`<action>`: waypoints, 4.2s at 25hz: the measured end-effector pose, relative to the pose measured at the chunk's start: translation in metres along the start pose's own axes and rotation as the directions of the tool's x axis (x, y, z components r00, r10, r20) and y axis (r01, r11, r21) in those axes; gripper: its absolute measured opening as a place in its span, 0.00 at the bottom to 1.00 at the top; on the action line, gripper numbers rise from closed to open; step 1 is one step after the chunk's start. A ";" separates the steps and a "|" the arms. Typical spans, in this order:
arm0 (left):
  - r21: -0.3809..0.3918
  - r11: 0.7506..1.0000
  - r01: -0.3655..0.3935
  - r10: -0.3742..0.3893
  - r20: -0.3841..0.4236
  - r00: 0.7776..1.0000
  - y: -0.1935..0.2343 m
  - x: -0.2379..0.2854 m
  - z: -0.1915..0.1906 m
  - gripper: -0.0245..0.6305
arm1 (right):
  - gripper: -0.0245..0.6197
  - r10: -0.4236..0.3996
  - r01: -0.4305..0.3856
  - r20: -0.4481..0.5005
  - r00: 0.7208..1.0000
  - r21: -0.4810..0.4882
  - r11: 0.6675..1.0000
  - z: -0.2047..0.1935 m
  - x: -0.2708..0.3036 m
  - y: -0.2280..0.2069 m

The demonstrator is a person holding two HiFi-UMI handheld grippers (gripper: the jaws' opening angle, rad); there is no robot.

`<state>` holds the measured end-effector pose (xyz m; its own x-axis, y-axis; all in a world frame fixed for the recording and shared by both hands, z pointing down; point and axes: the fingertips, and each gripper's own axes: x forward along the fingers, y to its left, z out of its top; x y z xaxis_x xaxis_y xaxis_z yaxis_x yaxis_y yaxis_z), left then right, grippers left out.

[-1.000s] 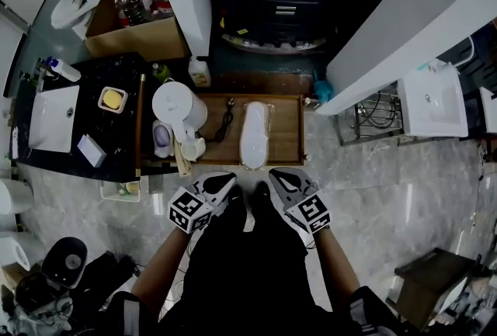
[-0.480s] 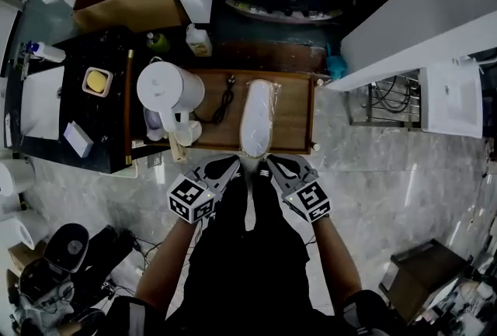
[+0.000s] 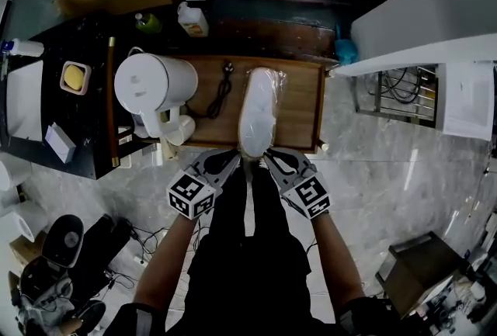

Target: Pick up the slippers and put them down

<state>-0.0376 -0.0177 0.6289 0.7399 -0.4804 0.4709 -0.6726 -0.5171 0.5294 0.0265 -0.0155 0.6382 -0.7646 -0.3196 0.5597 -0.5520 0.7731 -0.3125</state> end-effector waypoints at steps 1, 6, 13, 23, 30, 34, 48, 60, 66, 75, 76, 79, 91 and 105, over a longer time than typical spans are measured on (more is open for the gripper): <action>-0.003 1.000 -0.005 0.005 -0.005 1.000 0.005 0.004 -0.003 0.06 | 0.10 -0.003 0.003 -0.013 1.000 0.003 1.000 -0.005 0.003 -0.004; -0.024 0.999 -0.043 0.043 -0.040 0.998 0.036 0.023 -0.020 0.22 | 0.22 -0.022 0.022 -0.029 0.999 0.023 0.999 -0.018 0.019 -0.026; -0.062 0.996 -0.058 0.053 -0.071 0.996 0.060 0.044 -0.038 0.24 | 0.28 -0.022 0.027 -0.077 0.997 0.069 0.997 -0.042 0.035 -0.049; -0.096 0.992 -0.079 0.065 -0.134 0.989 0.081 0.066 -0.056 0.37 | 0.44 -0.031 0.046 -0.082 0.996 0.187 0.981 -0.053 0.051 -0.073; -0.082 0.993 -0.082 0.068 -0.160 0.985 0.085 0.073 -0.058 0.37 | 0.44 -0.009 0.033 -0.116 0.993 0.207 0.978 -0.058 0.060 -0.075; -0.076 0.992 -0.097 0.081 -0.187 0.979 0.086 0.075 -0.060 0.37 | 0.44 -0.012 0.041 -0.131 0.991 0.220 0.975 -0.062 0.062 -0.076; -0.171 0.981 -0.089 0.029 -0.327 0.945 0.087 0.087 -0.069 0.37 | 0.44 0.003 0.053 -0.171 0.985 0.324 0.944 -0.070 0.072 -0.080; -0.217 0.974 -0.069 0.003 -0.291 0.957 0.079 0.087 -0.067 0.31 | 0.44 -0.017 0.071 -0.157 0.987 0.342 0.937 -0.063 0.071 -0.076; -0.226 0.971 -0.083 0.024 -0.253 0.967 0.070 0.072 -0.060 0.31 | 0.44 -0.013 0.062 -0.141 0.990 0.349 0.935 -0.052 0.065 -0.064; -0.202 0.978 -0.048 0.024 -0.118 0.993 0.041 0.037 -0.002 0.31 | 0.44 -0.054 0.065 -0.042 0.998 0.314 0.947 0.010 0.031 -0.045; -0.204 0.978 -0.039 0.020 -0.094 0.995 0.037 0.032 0.006 0.31 | 0.44 -0.058 0.063 -0.027 0.998 0.311 0.948 0.019 0.026 -0.043; -0.213 0.977 -0.017 0.012 -0.026 1.000 0.025 0.016 0.026 0.31 | 0.44 -0.068 0.061 0.012 0.998 0.301 0.952 0.042 0.012 -0.033; -0.148 0.988 0.032 -0.007 0.167 0.986 -0.026 -0.041 0.084 0.31 | 0.44 -0.114 0.077 0.144 0.983 0.241 0.967 0.102 -0.041 0.012; -0.115 0.985 0.129 -0.098 0.237 0.966 -0.062 -0.089 0.087 0.31 | 0.44 -0.178 0.143 0.175 0.969 0.193 0.971 0.115 -0.074 0.068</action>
<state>-0.0627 -0.0048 0.4931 0.7787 -0.5815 0.2355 -0.5661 -0.4894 0.6633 0.0078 -0.0020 0.4874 -0.7005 -0.5425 0.4637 -0.7096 0.5988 -0.3714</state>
